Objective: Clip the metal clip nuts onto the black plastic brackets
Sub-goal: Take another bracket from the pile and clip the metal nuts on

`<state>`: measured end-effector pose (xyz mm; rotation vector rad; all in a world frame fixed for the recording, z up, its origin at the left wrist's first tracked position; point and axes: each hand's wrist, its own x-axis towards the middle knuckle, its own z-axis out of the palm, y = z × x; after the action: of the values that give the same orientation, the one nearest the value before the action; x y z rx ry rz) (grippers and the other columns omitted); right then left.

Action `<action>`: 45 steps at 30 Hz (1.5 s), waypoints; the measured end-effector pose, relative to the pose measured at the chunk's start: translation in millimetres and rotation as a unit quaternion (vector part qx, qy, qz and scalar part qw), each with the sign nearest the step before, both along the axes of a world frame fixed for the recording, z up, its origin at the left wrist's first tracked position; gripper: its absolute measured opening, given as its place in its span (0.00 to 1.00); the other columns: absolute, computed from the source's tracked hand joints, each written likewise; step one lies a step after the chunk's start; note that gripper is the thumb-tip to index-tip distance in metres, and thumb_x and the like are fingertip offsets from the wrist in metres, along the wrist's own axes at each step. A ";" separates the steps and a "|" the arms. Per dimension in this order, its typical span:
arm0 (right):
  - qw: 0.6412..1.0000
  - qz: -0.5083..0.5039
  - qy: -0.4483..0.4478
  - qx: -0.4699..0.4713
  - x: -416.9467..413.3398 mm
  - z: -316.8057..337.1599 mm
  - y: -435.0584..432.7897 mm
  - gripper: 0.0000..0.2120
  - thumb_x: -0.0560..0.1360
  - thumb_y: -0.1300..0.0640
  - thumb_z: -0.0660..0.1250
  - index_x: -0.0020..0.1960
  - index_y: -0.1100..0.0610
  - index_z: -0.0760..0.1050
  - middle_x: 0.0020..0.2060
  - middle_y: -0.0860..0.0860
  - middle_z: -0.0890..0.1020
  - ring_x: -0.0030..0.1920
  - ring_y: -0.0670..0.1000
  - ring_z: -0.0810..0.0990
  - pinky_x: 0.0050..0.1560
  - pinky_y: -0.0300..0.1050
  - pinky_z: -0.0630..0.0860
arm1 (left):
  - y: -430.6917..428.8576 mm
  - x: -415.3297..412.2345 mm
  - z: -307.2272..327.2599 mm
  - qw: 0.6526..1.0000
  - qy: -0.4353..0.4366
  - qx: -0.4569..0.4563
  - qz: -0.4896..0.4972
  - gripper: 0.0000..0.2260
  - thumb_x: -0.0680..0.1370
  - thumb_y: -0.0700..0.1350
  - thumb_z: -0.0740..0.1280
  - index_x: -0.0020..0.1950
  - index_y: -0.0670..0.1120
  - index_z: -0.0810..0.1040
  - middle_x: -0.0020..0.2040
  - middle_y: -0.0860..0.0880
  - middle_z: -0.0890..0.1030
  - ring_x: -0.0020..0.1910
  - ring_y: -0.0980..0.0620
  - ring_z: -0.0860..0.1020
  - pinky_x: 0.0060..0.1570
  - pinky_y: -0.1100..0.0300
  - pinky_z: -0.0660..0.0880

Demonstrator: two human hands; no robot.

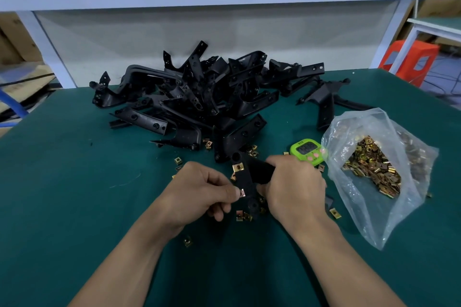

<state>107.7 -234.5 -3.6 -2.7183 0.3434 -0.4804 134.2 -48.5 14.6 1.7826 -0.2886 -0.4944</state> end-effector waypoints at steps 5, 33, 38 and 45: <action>1.000 -0.015 -0.002 0.021 -1.4 2.1 1.7 0.17 0.68 0.54 0.76 0.34 0.51 0.67 0.26 0.44 0.66 0.29 0.54 0.66 0.36 0.45 0.64 | -11.0 -7.1 -0.4 0.993 0.009 -0.092 0.073 0.13 0.76 0.39 0.74 0.31 0.46 0.84 0.29 0.45 0.79 0.25 0.51 0.75 0.29 0.62 0.73; 0.994 -0.029 -0.085 0.059 -4.3 8.1 3.9 0.10 0.70 0.64 0.71 0.41 0.50 0.75 0.27 0.45 0.68 0.32 0.59 0.72 0.35 0.46 0.67 | -26.8 -12.4 -10.2 0.965 0.050 -0.250 0.057 0.07 0.70 0.43 0.78 0.37 0.41 0.85 0.35 0.42 0.80 0.32 0.53 0.75 0.35 0.65 0.74; 0.992 -0.032 -0.110 0.047 -2.3 2.5 11.1 0.12 0.72 0.52 0.74 0.41 0.49 0.69 0.28 0.44 0.70 0.31 0.56 0.69 0.34 0.47 0.65 | -29.6 -12.7 -11.1 0.959 0.049 -0.237 0.148 0.05 0.72 0.44 0.75 0.39 0.44 0.87 0.39 0.43 0.84 0.36 0.51 0.80 0.38 0.62 0.78; 0.989 0.045 -0.051 0.132 -7.4 8.3 7.5 0.07 0.76 0.52 0.70 0.52 0.47 0.74 0.38 0.47 0.81 0.40 0.57 0.80 0.42 0.52 0.78 | -36.3 -13.9 -16.6 0.961 -0.056 -0.146 0.227 0.05 0.79 0.44 0.72 0.44 0.47 0.86 0.39 0.49 0.84 0.39 0.54 0.79 0.42 0.61 0.78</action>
<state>100.4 -227.0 4.7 -2.4310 0.2366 -0.5069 120.3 -84.9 -2.0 1.5235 -0.0212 -0.0199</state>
